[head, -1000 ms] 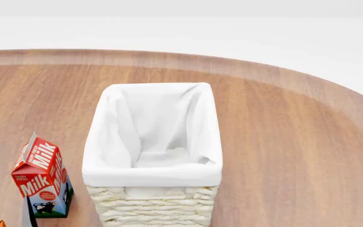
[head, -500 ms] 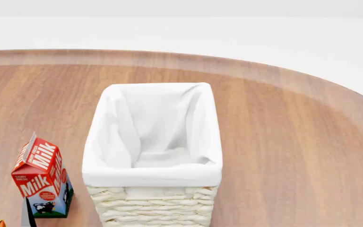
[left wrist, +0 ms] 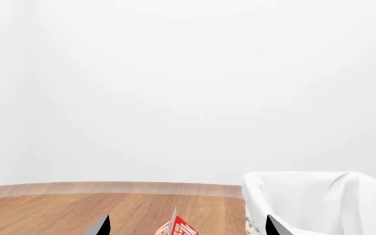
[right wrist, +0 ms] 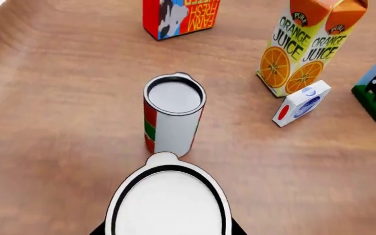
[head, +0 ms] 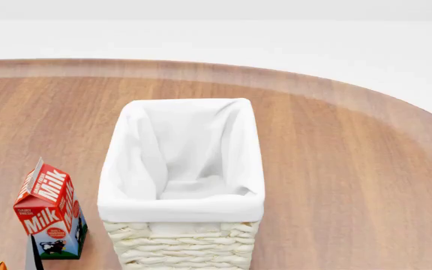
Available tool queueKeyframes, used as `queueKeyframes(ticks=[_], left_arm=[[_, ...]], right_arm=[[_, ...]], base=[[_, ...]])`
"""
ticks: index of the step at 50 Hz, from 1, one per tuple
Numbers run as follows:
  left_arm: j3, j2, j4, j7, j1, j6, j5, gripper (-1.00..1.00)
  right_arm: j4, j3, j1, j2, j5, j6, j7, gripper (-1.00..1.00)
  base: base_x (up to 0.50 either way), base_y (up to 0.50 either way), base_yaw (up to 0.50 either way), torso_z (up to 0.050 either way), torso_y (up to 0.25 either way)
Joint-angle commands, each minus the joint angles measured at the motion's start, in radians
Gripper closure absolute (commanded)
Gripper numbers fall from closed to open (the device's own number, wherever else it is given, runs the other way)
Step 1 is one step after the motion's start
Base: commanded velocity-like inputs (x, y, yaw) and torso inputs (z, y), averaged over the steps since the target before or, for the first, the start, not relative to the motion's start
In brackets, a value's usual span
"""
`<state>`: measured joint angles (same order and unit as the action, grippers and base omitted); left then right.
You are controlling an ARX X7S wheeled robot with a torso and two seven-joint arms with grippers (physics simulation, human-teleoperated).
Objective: Pick up the alphabet soup, and put it in the basket.
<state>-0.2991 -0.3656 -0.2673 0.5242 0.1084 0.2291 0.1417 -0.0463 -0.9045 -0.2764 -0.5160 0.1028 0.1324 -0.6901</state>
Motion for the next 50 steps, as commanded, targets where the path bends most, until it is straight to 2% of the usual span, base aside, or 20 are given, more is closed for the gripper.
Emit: queueKeyframes(ticks=[1, 9, 19, 32, 44, 50], left_arm=[[-0.002, -0.001, 0.001, 0.003, -0.001, 0.001, 0.000, -1.00], [-0.004, -0.003, 0.001, 0.004, -0.002, -0.001, -0.001, -1.00], [-0.002, -0.005, 0.000, 0.007, -0.005, -0.002, 0.004, -1.00], [-0.004, -0.006, 0.002, 0.009, -0.015, -0.009, 0.007, -1.00], [-0.009, -0.006, 0.006, 0.010, -0.017, -0.007, 0.005, -1.00], [-0.011, -0.009, 0.003, 0.011, -0.012, -0.004, 0.004, -1.00]], right_arm=[[-0.144, 0.056, 0.035, -0.056, 0.039, -0.060, 0.034, 1.00], [-0.307, 0.136, 0.085, -0.132, 0.104, -0.108, 0.089, 1.00], [-0.411, 0.205, 0.136, -0.195, 0.160, -0.187, 0.134, 1.00], [-0.484, 0.266, 0.163, -0.231, 0.242, -0.248, 0.162, 1.00], [-0.582, 0.374, 0.177, -0.257, 0.469, -0.306, 0.218, 1.00], [-0.613, 0.395, 0.195, -0.268, 0.508, -0.338, 0.225, 1.00]], base=[[0.00, 0.00, 0.00, 0.000, 0.000], [0.00, 0.00, 0.00, 0.000, 0.000], [0.00, 0.00, 0.00, 0.000, 0.000], [0.00, 0.00, 0.00, 0.000, 0.000], [0.00, 0.00, 0.00, 0.000, 0.000], [0.00, 0.00, 0.00, 0.000, 0.002]])
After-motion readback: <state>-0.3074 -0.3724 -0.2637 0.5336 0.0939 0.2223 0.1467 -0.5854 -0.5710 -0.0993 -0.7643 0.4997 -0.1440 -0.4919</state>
